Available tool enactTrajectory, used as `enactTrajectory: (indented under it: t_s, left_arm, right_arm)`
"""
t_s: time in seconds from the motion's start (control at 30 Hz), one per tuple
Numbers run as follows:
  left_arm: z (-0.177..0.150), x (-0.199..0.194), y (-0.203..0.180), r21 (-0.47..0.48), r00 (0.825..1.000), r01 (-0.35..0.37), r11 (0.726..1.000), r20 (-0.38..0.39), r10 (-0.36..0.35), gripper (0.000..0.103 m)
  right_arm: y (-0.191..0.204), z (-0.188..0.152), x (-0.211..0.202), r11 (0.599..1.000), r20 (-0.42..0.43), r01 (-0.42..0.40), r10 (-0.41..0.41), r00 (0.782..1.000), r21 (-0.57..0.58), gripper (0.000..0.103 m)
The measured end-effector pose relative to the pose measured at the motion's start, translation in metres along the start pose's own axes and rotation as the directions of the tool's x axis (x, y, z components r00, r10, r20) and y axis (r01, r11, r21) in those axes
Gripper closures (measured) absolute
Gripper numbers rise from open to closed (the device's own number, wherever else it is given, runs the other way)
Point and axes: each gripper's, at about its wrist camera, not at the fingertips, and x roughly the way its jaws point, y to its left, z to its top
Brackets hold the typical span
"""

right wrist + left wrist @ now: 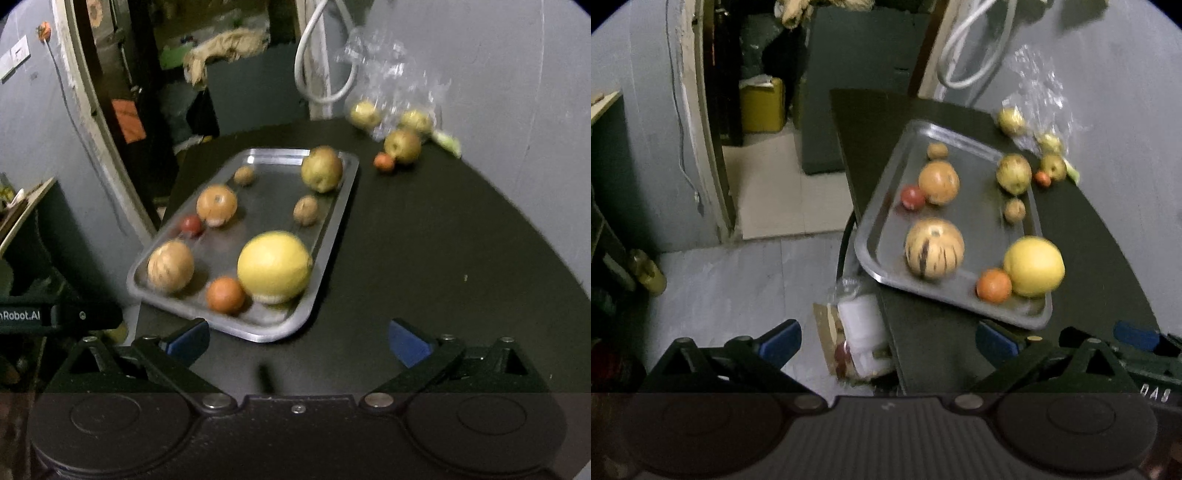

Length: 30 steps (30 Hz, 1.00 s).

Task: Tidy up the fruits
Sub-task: 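Withdraw both tools from the tray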

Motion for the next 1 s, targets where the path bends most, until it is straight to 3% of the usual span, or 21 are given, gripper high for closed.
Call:
enactTrajectory:
  t_s: [0.2,0.57,0.8,1.0]
  left_arm:
    - [-0.015,-0.001,-0.018,0.077,0.998,0.031,0.997,-0.051,-0.027,0.001]
    - [-0.014,0.004,-0.056,0.177,0.990,0.108,0.978,-0.105,-0.091,0.001]
    - [-0.007,0.007,-0.084,0.248,0.984,0.159,0.956,-0.120,-0.132,0.001]
    - [0.006,0.006,-0.104,0.289,0.986,0.162,0.943,-0.087,-0.143,0.001]
  right_arm:
    - [-0.012,-0.011,-0.003,0.999,-0.067,0.028,-0.027,0.997,0.020,0.001]
    - [-0.041,-0.010,-0.022,0.992,-0.100,0.122,-0.120,0.988,0.020,0.001]
    - [-0.077,0.016,-0.040,0.981,-0.051,0.192,-0.190,0.980,0.032,0.001]
    - [-0.112,0.050,-0.052,0.972,0.012,0.216,-0.218,0.976,0.094,0.001]
